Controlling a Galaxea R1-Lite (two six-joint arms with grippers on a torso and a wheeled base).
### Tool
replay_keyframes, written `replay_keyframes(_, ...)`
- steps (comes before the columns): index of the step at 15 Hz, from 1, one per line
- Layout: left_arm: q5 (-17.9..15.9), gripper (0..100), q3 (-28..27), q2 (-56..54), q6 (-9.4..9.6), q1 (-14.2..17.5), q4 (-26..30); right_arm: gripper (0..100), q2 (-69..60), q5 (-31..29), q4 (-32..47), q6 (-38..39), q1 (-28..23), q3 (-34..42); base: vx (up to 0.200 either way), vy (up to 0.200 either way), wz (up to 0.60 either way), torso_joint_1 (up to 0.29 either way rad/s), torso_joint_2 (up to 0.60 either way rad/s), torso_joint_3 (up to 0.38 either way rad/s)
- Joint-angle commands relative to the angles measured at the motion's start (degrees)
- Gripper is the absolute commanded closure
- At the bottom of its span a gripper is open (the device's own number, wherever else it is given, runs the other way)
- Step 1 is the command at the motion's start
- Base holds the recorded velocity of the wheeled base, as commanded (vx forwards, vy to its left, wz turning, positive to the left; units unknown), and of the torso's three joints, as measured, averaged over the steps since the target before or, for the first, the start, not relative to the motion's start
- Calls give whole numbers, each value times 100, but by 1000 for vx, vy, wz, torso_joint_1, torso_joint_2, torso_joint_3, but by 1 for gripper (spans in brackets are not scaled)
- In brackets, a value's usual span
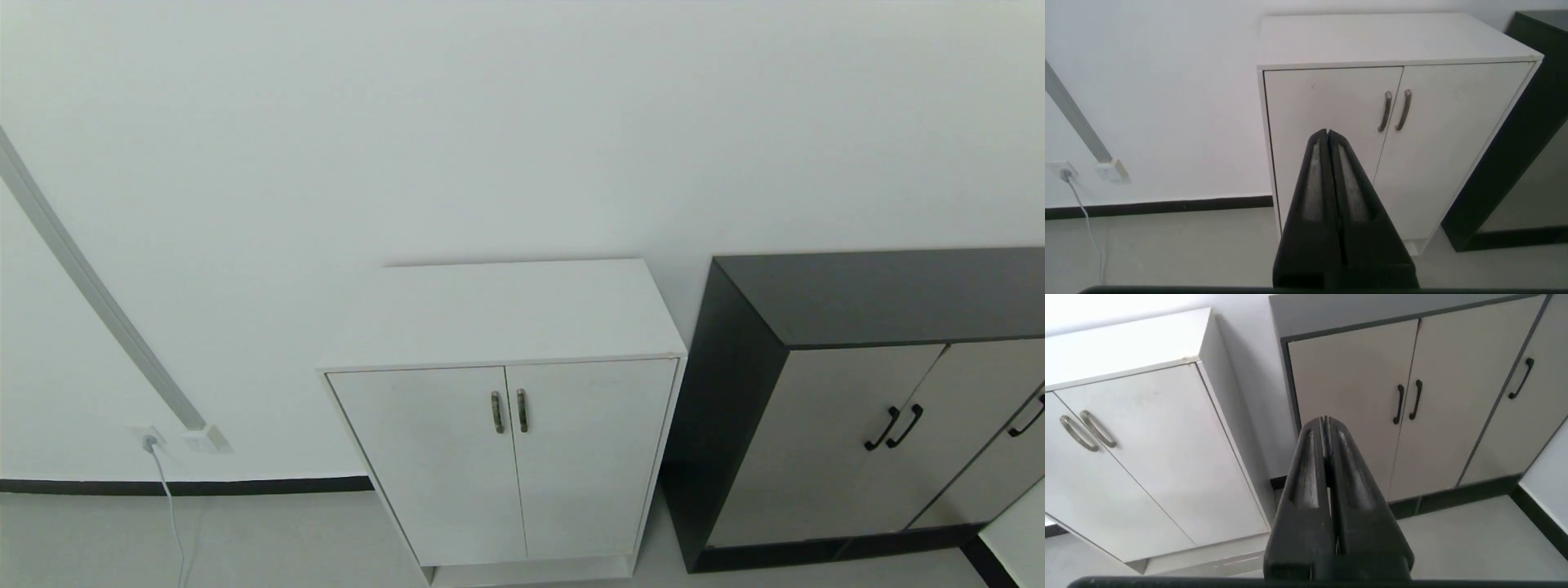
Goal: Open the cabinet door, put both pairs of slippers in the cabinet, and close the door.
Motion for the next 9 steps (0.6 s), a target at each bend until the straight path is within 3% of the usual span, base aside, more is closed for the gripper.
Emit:
replay_keyframes(1,2,100,0,7,2,2,0,100,11,10,0,0,1,0,0,0,0,0,0,0)
replay_keyframes(9,2,100,0,7,2,2,0,100,11,10,0,-26,1,0,0,0,0,0,0,0)
